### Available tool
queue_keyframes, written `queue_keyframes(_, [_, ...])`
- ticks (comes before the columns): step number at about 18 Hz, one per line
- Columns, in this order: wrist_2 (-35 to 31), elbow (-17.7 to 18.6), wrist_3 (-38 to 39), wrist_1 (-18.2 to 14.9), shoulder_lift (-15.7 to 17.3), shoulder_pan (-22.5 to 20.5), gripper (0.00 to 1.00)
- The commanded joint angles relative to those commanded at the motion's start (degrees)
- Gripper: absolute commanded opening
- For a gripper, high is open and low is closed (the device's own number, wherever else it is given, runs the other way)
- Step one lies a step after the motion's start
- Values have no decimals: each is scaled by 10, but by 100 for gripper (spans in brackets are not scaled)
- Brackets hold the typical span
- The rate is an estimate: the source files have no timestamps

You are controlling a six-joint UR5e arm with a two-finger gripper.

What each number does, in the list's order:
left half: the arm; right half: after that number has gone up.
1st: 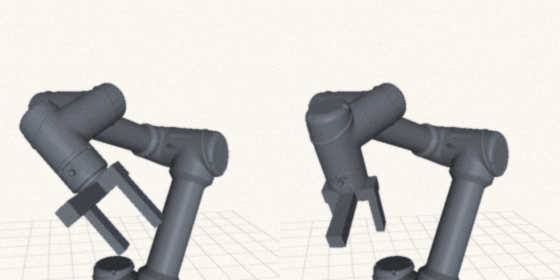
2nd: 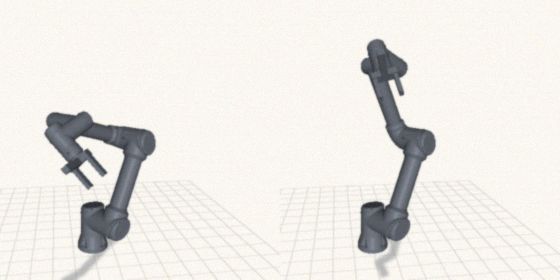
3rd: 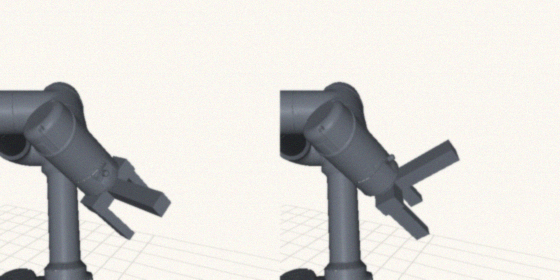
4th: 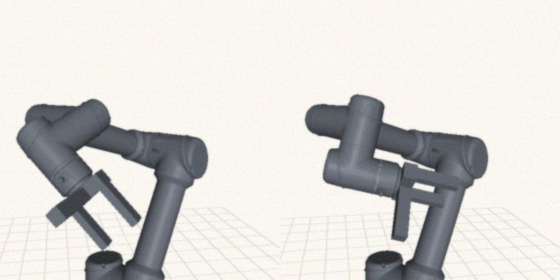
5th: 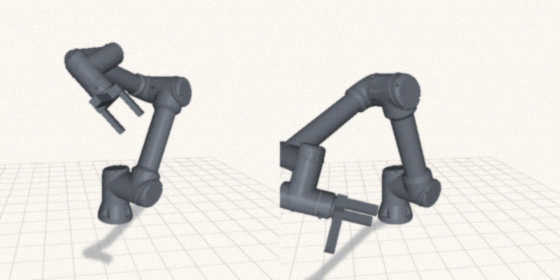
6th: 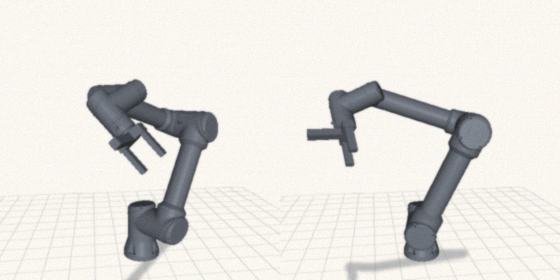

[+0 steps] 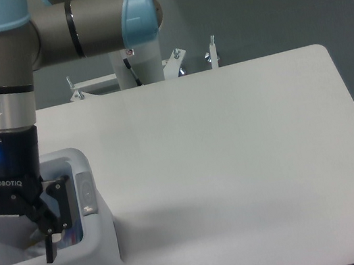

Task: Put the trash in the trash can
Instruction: 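Lower the bottle into the bin and open the gripper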

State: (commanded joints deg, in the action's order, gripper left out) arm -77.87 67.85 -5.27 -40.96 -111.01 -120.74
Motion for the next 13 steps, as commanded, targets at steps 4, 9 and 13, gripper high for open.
queue_keyframes(4, [-24,23,-15,-5,24,-81,100])
queue_keyframes(9, [-150,65,-171,-73,46,-133,100])
queue_keyframes(13, [-171,93,-334,-174,92,-167,100])
